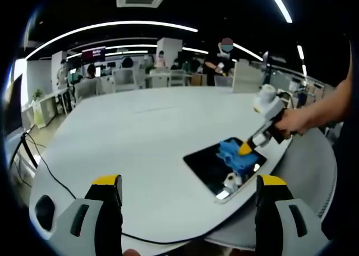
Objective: Wipe the mirror surface with the cleaning cloth until all visible marks leave the cleaned area.
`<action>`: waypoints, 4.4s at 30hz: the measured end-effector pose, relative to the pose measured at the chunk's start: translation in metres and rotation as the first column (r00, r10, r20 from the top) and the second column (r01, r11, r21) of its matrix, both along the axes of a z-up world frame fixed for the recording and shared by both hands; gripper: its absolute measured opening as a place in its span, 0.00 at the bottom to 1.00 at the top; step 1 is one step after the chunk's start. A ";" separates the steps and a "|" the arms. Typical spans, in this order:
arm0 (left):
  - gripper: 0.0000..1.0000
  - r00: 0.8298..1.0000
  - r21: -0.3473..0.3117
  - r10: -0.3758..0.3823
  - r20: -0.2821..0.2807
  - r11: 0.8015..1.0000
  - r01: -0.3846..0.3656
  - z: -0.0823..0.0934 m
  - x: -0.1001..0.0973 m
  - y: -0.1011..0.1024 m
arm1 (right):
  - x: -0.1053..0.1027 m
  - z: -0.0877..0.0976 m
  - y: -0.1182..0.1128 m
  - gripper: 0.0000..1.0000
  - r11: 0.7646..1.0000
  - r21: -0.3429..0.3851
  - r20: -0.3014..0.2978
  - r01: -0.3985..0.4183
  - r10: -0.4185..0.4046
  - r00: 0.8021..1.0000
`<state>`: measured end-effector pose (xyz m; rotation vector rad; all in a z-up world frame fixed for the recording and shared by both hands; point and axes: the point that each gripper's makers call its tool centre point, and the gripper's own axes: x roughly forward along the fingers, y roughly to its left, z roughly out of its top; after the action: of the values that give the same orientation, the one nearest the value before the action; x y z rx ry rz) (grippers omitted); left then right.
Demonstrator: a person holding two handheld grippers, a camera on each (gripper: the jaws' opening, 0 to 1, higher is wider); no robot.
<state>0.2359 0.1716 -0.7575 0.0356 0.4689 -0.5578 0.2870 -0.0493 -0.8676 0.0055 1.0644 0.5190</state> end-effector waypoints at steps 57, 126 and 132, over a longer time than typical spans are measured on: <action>1.00 1.000 0.017 -0.020 -0.024 1.000 0.020 -0.009 0.008 -0.023 | -0.053 0.001 -0.031 0.00 0.988 0.142 -0.163 0.059 -0.036 0.986; 1.00 0.997 0.018 0.073 -0.012 0.997 -0.073 -0.003 0.001 -0.014 | 0.067 -0.002 -0.051 0.00 0.996 0.039 -0.072 0.076 -0.073 0.995; 1.00 0.997 0.019 0.078 -0.011 0.997 -0.078 -0.001 0.001 -0.014 | 0.073 -0.003 -0.050 0.00 0.997 0.035 -0.060 0.075 -0.073 0.996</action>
<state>0.2369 0.1577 -0.7582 0.0319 0.4849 -0.4771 0.3601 -0.0994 -0.8703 0.0929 1.1079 0.4738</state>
